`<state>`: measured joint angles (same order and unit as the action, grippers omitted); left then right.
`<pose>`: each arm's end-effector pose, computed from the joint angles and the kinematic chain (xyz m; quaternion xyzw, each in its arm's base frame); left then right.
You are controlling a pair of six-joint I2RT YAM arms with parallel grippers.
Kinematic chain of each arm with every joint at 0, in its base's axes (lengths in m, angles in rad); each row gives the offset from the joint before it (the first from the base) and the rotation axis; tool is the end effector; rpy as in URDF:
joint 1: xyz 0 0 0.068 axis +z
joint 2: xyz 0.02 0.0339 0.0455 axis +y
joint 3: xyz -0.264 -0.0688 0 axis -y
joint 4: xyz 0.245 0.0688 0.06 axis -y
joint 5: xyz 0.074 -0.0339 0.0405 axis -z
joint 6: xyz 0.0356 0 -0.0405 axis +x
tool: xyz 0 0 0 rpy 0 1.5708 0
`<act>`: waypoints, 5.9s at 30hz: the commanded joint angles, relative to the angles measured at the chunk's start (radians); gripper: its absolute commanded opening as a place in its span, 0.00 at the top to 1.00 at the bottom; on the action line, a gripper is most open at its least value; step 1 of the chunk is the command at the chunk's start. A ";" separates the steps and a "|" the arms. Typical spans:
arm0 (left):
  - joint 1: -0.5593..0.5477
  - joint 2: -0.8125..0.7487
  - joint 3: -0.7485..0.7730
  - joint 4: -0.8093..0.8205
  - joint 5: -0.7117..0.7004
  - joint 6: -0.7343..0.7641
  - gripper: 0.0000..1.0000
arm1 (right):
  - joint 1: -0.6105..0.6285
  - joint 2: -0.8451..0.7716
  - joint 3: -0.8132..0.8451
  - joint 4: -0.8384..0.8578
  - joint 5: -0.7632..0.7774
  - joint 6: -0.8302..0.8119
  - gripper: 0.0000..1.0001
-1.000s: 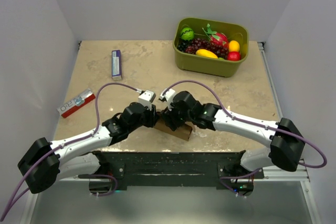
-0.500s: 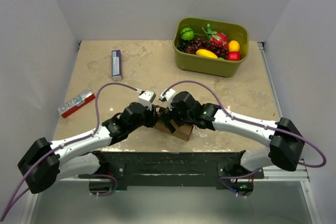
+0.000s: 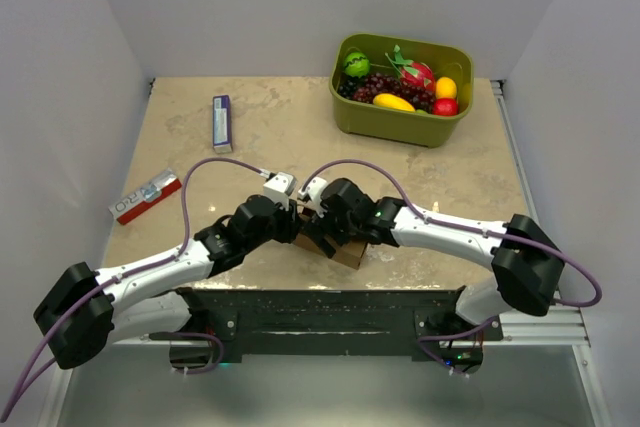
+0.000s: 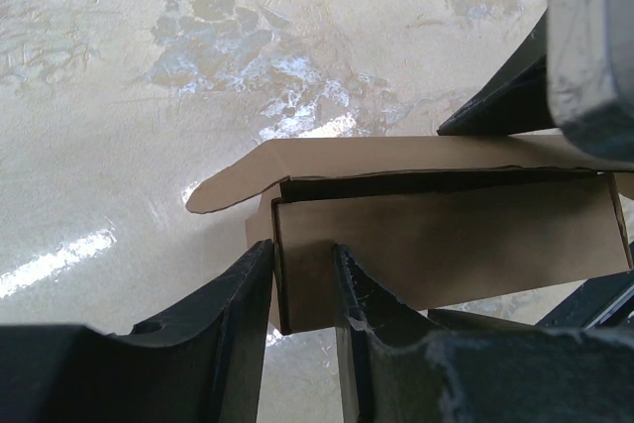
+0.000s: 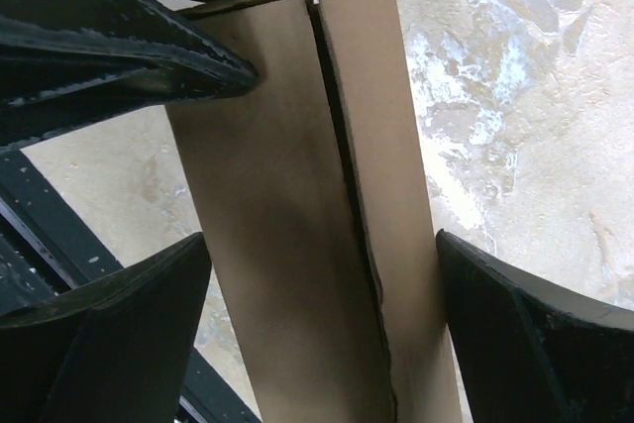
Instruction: Fold the paper box
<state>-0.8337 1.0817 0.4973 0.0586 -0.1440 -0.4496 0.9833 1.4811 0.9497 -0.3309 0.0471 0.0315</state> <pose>0.1570 -0.1653 0.2066 0.1297 0.8553 -0.2480 0.4361 0.1728 0.2565 0.2208 -0.4223 0.8372 0.1492 0.3138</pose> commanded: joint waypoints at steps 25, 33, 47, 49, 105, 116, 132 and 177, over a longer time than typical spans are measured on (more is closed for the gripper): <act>-0.007 0.012 0.012 -0.006 -0.003 0.008 0.65 | 0.008 -0.432 -0.084 -0.197 0.250 0.391 0.04; -0.007 0.021 0.014 -0.003 -0.002 0.002 0.66 | 0.051 -0.519 -0.187 -0.303 0.263 0.605 0.23; -0.007 0.007 0.012 -0.011 0.003 -0.004 0.66 | 0.103 -0.505 -0.246 -0.263 0.344 0.714 0.58; -0.008 0.006 0.012 -0.011 0.001 -0.004 0.66 | 0.104 -0.496 -0.244 -0.266 0.358 0.716 0.64; -0.179 0.149 0.083 -0.057 -0.190 0.137 0.68 | -0.011 -0.600 -0.264 -0.181 0.310 0.775 1.00; -0.200 0.175 0.084 -0.057 -0.210 0.149 0.69 | -0.038 -0.686 -0.301 -0.168 0.364 0.803 1.00; -0.220 0.196 0.096 -0.089 -0.226 0.160 0.69 | -0.060 -0.710 -0.336 -0.149 0.367 0.815 1.00; -0.220 0.185 0.155 -0.120 -0.215 0.126 0.64 | -0.060 -0.705 -0.333 -0.341 0.342 0.823 0.85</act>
<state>-1.0485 1.2621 0.6361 0.0525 -0.3893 -0.3138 0.9245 0.7963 0.5598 -0.5465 0.3767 0.8474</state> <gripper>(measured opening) 0.336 0.046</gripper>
